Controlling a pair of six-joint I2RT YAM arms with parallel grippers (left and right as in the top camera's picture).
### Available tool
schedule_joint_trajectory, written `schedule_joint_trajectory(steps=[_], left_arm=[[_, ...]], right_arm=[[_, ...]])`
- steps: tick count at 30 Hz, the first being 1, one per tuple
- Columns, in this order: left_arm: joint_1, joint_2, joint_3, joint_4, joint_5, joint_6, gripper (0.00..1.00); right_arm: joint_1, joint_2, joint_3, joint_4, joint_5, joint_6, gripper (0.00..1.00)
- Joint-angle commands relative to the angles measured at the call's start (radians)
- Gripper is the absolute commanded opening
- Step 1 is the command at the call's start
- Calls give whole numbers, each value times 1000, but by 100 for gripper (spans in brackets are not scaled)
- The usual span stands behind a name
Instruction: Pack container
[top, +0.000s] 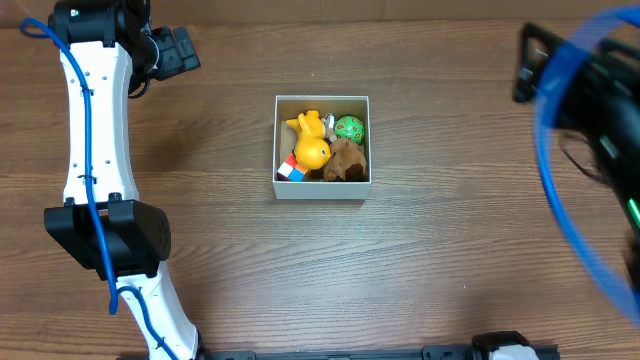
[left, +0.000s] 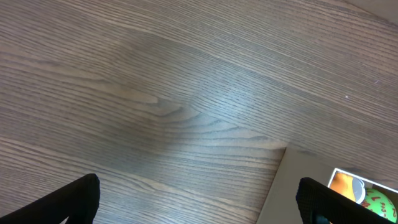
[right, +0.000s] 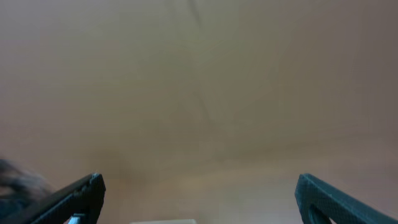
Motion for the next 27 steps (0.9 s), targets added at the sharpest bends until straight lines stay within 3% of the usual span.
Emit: schedule_joint_trajectory(steps=[1, 8, 17, 27], left_arm=[[2, -1, 24, 1, 18, 4, 100], [2, -1, 24, 1, 18, 4, 100], [2, -1, 24, 1, 18, 4, 100], [2, -1, 24, 1, 18, 4, 100]], right_arm=[[14, -188, -155, 150, -26, 1, 100], [11, -621, -766, 604, -25, -75, 100], [-33, -905, -1390, 930, -26, -85, 100], [-35, -1055, -1652, 991, -20, -78, 100]])
